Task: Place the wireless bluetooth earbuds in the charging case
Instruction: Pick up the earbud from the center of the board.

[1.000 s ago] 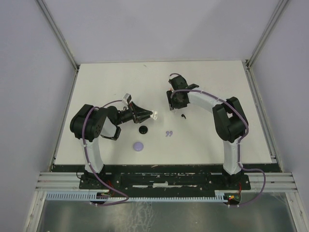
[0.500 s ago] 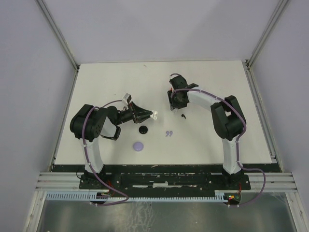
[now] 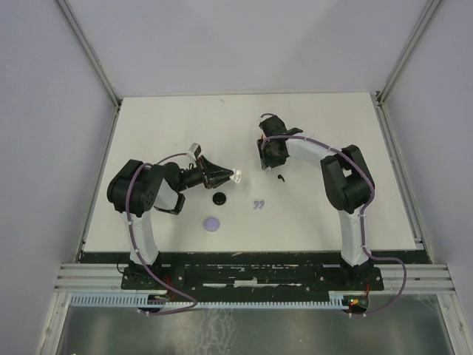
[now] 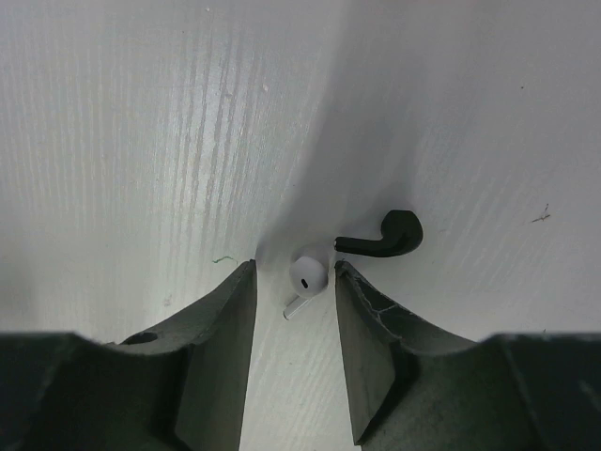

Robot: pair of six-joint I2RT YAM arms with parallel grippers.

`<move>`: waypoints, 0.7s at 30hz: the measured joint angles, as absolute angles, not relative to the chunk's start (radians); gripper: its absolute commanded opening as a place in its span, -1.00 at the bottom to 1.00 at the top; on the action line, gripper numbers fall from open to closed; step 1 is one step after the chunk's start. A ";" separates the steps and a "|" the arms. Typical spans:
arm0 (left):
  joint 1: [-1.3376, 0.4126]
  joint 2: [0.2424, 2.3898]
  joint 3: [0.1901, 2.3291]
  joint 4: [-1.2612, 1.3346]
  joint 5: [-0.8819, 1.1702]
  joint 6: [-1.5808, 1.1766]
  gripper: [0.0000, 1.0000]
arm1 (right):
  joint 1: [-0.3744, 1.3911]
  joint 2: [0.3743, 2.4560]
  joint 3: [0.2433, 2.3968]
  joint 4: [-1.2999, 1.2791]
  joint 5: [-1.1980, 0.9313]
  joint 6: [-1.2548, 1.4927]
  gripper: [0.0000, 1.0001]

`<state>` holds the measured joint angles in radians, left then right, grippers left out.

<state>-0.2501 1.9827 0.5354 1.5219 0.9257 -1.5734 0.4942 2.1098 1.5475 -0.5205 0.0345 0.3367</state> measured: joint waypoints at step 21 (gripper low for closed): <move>-0.250 1.983 0.535 1.522 0.926 -1.574 -0.94 | 0.488 2.114 1.549 -0.525 0.039 0.336 -0.62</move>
<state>-0.2501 1.9827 0.5354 1.5223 0.9257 -1.5738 0.4885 2.1136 1.5486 -0.5255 0.0387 0.3355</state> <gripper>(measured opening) 0.306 0.259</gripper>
